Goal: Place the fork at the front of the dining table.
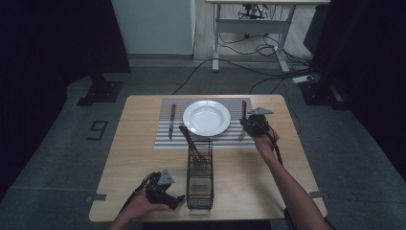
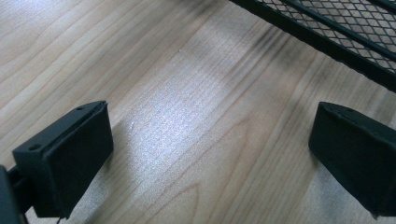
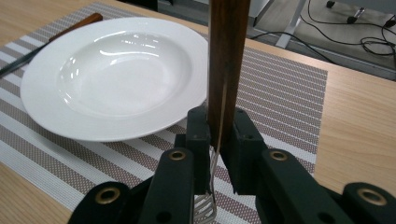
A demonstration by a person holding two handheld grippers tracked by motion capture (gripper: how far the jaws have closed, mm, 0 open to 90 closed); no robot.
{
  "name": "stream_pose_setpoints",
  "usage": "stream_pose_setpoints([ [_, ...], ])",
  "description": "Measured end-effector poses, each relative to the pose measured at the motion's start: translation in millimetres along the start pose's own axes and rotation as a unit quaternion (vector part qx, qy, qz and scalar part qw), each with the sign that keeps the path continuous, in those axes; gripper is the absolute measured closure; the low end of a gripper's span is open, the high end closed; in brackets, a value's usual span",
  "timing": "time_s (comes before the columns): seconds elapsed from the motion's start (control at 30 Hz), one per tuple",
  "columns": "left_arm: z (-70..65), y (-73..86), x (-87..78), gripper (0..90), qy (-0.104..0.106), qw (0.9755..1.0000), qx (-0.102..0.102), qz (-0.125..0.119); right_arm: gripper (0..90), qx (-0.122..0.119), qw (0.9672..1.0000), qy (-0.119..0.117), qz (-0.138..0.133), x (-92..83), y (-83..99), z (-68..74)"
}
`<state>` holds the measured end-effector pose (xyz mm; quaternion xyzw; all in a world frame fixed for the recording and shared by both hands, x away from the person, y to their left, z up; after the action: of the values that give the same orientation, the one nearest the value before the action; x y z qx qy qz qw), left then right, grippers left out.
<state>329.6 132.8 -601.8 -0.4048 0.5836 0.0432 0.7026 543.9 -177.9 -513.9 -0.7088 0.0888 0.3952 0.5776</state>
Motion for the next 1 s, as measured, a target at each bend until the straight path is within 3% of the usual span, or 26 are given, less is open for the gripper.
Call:
stream_pose_setpoints([
  [0.63,-0.1,0.0,0.0,0.0,0.000,1.0000,0.000,0.000,80.4,0.021,0.9997,0.012,0.005,7.2,2.4,-13.1],
  [1.0,-0.3,0.4,-0.2,0.0,0.000,1.0000,0.000,0.000,80.5,0.026,0.9992,0.020,0.022,35.7,-11.9,-15.7],
])
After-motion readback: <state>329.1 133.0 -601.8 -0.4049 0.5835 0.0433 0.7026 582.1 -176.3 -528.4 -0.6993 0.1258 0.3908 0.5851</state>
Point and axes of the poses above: each handheld gripper's, and its own axes: x roughly forward along the jaws, y roughly out of its underside, z roughly to its left, the point moved 7 cm from there along x, roughly forward along the jaws, and after that the axes turned 10 degrees about z, right-handed, at the moved point
